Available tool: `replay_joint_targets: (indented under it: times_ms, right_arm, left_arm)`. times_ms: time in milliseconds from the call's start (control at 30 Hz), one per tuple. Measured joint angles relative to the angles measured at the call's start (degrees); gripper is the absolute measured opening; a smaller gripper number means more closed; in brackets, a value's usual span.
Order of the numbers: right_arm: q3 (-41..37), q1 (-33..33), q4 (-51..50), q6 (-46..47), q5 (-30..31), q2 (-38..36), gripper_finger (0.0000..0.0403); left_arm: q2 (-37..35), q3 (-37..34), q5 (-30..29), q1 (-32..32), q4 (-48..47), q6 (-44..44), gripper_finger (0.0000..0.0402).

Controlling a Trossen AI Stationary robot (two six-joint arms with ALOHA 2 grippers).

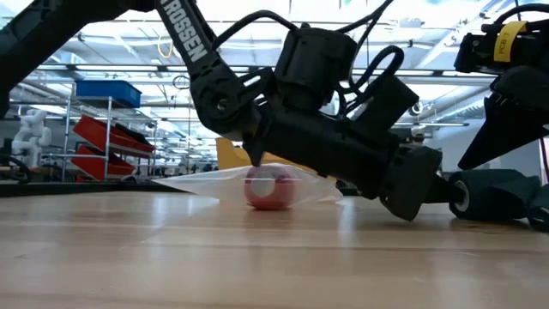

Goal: Roll bandage
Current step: Roll the green bandage

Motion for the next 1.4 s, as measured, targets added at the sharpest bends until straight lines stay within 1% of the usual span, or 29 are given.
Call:
replay_joint_targets:
  times_ms: [133, 200, 400, 567, 700, 867, 1000, 1133, 1400]
  right_arm:
    - [0.0, 0.02, -0.04, 0.0, 0.13, 0.0, 0.0073]
    - [0.0, 0.38, -0.28, 0.06, 1.57, 0.0, 0.0073]
    - [0.02, 4.17, -2.19, 3.63, 10.03, -1.59, 0.0073]
    - [0.07, 8.97, -6.05, 9.11, 17.83, -5.07, 0.0073]
    - [0.07, 12.35, -8.19, 12.69, 24.27, -6.52, 0.0073]
    - [0.07, 15.19, -8.03, 14.35, 32.38, -6.5, 0.0073]
    - [0.07, 16.46, -7.94, 14.48, 37.2, -6.36, 0.0073]
    - [0.07, 16.55, -6.27, 12.67, 38.98, -6.36, 0.0073]
    - [0.04, 16.0, 3.98, 0.8, 39.3, -6.38, 0.0073]
  left_arm:
    - [-0.07, 0.23, 0.07, 0.3, -0.31, 0.01, 0.0009]
    - [-0.99, 0.21, 0.19, 0.42, -1.56, 0.02, 0.0005]
    - [-5.55, 0.12, 0.14, 0.69, -7.54, 0.22, 0.0002]
    - [-9.28, 0.07, 0.12, 0.8, -15.47, 0.51, 0.0001]
    - [-14.54, -0.41, 0.04, 0.76, -20.97, 0.04, 0.0001]
    - [-23.18, -5.89, -0.48, 0.8, -21.09, -1.68, 0.0]
    - [-31.48, -11.25, -2.15, 0.89, -21.21, -2.93, 0.0]
    - [-38.28, -16.29, -2.22, 0.89, -22.19, -4.46, 0.0]
    - [-48.88, -23.04, -1.7, 0.63, -24.15, -7.22, 0.0]
